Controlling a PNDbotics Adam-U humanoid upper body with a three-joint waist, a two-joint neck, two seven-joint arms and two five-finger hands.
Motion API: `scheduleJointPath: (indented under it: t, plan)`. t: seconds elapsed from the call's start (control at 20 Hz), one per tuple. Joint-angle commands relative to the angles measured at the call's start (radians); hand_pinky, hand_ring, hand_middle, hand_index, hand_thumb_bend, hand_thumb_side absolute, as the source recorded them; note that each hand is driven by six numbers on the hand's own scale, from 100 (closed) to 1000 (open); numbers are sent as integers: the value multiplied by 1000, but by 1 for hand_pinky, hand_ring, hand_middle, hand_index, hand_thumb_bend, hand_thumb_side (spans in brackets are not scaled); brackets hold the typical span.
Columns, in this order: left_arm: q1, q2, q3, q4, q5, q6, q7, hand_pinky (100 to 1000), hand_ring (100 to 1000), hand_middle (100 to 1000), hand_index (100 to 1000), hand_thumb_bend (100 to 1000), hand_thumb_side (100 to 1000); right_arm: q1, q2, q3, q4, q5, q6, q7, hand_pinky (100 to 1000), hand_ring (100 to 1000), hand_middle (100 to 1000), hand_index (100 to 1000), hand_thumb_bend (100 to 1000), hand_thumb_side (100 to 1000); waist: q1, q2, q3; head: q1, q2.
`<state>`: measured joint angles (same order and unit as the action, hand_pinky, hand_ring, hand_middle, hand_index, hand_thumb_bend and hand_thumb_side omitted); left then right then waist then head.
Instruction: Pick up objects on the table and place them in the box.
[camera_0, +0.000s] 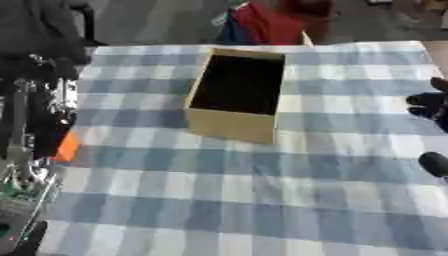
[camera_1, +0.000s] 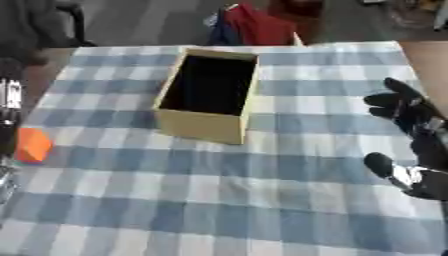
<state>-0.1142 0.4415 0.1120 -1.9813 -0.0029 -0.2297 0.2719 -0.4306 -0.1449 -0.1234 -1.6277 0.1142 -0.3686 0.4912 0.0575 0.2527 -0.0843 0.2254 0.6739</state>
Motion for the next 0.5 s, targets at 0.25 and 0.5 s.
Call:
scheduleJointPath:
  t: [0.25, 0.5]
  plan:
    - [86, 138, 49, -19, -110, -23, -35, 907, 709, 668, 818, 100, 430, -6, -14, -9, -20, 11, -2, -4, 866, 872, 778, 1000, 655, 533, 7, -23, 2, 18, 41]
    - [216, 278, 89, -19, -260, -7, -127, 872, 724, 698, 837, 100, 260, 5, -23, -9, -21, 15, 1, -5, 865, 872, 779, 1000, 655, 536, 20, -36, 13, 7, 54]
